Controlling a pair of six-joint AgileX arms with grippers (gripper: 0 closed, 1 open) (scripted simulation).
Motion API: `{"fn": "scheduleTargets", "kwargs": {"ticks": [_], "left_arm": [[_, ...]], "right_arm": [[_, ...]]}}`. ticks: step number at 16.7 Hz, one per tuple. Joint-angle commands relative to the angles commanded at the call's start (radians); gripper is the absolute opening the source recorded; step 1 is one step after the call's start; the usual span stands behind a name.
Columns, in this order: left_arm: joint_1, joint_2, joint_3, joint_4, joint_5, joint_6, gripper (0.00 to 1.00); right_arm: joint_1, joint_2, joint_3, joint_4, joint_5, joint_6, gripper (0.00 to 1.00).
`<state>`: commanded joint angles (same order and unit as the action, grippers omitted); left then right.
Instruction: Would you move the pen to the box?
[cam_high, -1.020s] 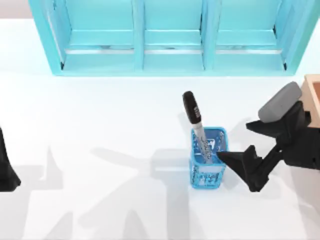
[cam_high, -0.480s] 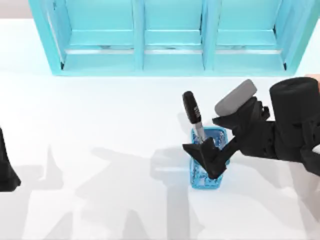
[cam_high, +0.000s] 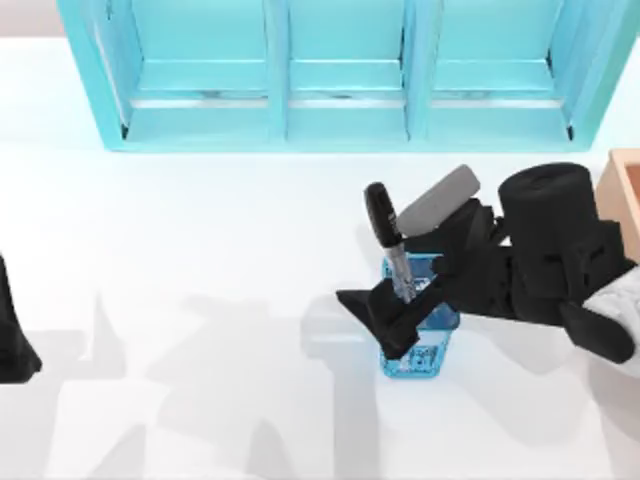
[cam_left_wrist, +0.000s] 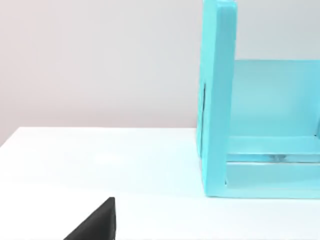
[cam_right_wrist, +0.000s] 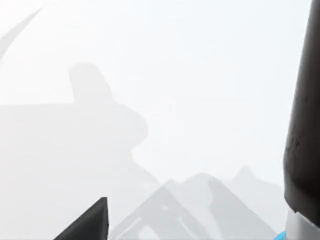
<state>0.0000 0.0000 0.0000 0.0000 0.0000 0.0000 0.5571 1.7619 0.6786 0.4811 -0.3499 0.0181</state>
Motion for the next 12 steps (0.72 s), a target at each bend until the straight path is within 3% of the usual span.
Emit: {"fn": "scheduleTargets", "kwargs": {"ticks": [12], "left_arm": [[0.000,0.000,0.000,0.000,0.000,0.000,1.00]], "right_arm": [[0.000,0.000,0.000,0.000,0.000,0.000,0.10]]}}
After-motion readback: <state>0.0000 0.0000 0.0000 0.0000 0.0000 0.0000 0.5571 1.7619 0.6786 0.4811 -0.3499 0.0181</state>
